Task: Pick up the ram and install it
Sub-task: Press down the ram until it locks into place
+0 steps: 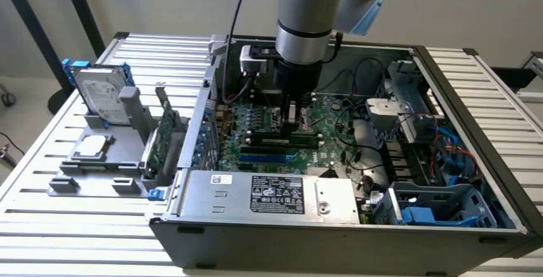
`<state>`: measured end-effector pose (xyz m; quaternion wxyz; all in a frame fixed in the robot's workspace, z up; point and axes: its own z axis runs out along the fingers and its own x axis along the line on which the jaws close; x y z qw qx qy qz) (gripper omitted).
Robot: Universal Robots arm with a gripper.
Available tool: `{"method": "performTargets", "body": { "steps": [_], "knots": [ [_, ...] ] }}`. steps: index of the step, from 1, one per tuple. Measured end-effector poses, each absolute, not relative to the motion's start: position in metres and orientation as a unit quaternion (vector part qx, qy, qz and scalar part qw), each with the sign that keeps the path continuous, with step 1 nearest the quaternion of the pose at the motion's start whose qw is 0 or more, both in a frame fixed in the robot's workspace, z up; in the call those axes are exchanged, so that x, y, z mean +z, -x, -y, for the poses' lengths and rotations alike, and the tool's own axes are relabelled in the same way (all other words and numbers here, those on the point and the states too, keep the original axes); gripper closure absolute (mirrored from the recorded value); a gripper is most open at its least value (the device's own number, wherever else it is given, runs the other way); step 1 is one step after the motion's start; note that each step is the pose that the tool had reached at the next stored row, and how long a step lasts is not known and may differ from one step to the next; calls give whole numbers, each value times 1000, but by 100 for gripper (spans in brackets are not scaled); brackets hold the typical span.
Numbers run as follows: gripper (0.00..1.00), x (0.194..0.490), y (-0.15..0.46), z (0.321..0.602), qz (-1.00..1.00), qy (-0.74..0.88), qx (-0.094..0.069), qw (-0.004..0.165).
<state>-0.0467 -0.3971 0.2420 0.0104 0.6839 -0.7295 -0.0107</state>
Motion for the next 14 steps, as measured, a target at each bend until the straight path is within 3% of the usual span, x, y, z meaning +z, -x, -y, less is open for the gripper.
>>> {"method": "performTargets", "body": {
  "steps": [7, 9, 14],
  "knots": [
    [75, 242, 47, 397, 729, -684, -11, 10],
    [87, 243, 47, 397, 729, -684, -11, 11],
    [89, 243, 47, 397, 728, -686, -11, 10]
  ]
}}
